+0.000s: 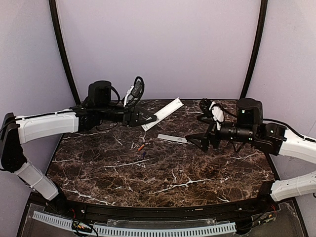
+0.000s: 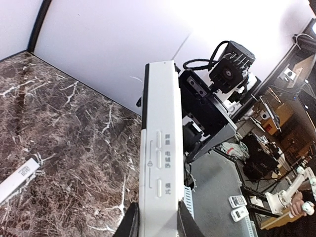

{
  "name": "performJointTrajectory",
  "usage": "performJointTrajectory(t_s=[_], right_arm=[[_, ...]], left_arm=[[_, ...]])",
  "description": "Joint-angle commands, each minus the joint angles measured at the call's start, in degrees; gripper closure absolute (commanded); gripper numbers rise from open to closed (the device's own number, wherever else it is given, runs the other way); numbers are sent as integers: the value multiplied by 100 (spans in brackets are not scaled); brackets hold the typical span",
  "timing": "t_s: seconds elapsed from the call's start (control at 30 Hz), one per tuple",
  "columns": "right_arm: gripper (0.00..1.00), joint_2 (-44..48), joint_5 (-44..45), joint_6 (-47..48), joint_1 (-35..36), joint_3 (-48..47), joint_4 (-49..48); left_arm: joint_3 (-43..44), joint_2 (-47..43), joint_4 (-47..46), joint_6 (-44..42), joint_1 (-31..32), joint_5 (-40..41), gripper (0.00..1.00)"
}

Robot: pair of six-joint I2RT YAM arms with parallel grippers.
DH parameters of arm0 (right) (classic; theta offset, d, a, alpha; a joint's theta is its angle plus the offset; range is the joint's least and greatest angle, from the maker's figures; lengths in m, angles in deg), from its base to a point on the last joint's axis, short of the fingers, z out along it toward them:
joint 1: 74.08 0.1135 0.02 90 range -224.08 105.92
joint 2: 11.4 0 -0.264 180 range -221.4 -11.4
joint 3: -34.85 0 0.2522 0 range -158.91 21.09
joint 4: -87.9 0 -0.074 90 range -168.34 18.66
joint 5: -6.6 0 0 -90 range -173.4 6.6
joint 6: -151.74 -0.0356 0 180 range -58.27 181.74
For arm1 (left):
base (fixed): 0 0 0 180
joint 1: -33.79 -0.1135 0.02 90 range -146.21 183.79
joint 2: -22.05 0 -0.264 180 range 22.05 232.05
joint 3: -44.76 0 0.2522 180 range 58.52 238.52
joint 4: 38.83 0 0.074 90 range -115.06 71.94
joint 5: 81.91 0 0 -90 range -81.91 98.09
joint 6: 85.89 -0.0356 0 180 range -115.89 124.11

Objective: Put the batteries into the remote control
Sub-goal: Pass from the left arm to the right

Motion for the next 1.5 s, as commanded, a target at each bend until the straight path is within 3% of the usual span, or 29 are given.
performJointTrajectory(t_s=[0.0, 0.33, 0.5, 0.6, 0.73, 0.9, 1.17, 1.33, 1.47], right_arm=[[2, -203, -767, -1178, -431, -142, -811], [2, -944, -2762, -2816, -1830, -258, -1939], [1, -1343, -3312, -3324, -1969, -405, -2365], [1, -1553, -3870, -3654, -2055, -305, -3146], [1, -2004, -4204, -4190, -2066, -523, -3618], [12, -2525, -4440, -4954, -2057, -755, -4196], [26, -2805, -4280, -5338, -1999, -937, -4336], [41, -3029, -4279, -5749, -1927, -777, -4927], [46, -3175, -4304, -5934, -1890, -769, -5167]], left_arm=[[-247, -225, -786, 288, -39, 930, 100], [-869, -155, -1935, 824, -237, 1236, 100], [-1099, 69, -2900, 1322, -243, 966, 100], [-1142, 313, -3509, 1718, -231, 784, 100], [-1134, 413, -3681, 1785, -172, 716, 100], [-1004, 394, -3047, 1335, 52, 853, 100], [-893, 533, -2946, 1245, 145, 905, 100], [-873, 651, -2985, 1262, 188, 987, 100], [-864, 736, -3114, 1366, 193, 939, 100]])
